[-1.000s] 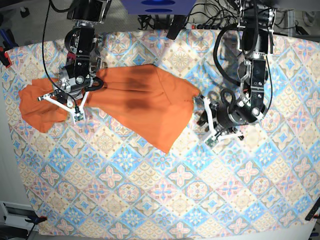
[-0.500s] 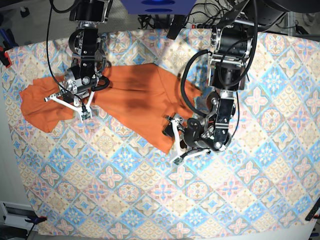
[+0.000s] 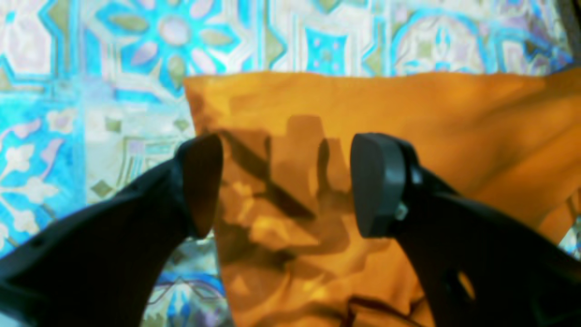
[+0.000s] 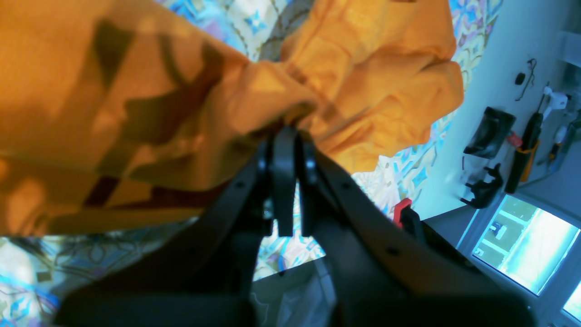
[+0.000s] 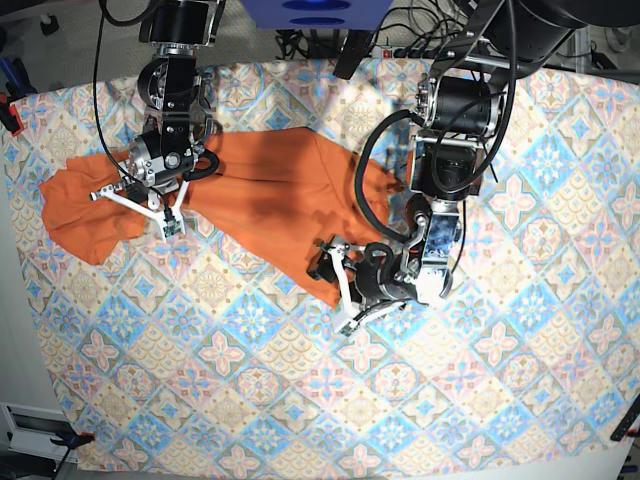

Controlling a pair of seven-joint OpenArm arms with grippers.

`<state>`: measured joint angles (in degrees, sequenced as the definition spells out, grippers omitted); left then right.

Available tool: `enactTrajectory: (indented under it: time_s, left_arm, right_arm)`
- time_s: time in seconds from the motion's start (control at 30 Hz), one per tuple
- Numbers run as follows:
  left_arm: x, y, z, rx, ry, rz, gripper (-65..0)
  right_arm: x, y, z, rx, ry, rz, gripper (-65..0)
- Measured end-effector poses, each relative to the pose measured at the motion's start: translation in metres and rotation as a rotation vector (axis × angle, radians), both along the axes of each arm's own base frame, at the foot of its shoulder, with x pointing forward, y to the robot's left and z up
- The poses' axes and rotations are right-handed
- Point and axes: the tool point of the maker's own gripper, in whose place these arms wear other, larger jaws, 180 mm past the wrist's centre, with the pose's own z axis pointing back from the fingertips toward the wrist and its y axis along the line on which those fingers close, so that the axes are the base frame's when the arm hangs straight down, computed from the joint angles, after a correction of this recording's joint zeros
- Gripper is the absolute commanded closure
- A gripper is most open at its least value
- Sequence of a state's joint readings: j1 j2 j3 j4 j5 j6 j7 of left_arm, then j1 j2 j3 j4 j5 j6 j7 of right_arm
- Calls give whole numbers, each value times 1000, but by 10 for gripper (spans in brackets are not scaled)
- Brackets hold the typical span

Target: Fold the T-shirt properly

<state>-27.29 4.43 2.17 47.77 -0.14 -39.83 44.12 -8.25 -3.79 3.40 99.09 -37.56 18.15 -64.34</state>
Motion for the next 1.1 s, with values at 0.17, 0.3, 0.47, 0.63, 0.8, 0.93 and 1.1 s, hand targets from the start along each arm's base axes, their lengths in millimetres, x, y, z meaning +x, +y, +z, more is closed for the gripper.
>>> enactTrajectory:
  time_s: [0.17,0.3,0.47,0.63,0.8,0.93,1.1]
  left_arm:
    - [1,0,1,-3,-4,4,-439]
    - [7,-1,3,-13,-10,6,-439]
    - [13,-10,-11,-89,68,37,-435]
    - [5,-18,-24,-166,119,79,-434]
    - [4,-19,-26,-181,125,90,-434]
    - [1,-20,-30,-181,133,87,-418]
    - [-16,-27,-43,-135,126,15,-264]
  right_arm:
    - [0,0,0,1,0,1,-2]
    - [0,0,0,0,0,1,-2]
    - [0,0,0,1,1,1,-2]
    - [0,0,-1,1,2,1,-2]
    - [0,0,-1,0,2,1,-2]
    - [0,0,-1,0,2,1,-2]
    - [0,0,-1,0,2,1,-2]
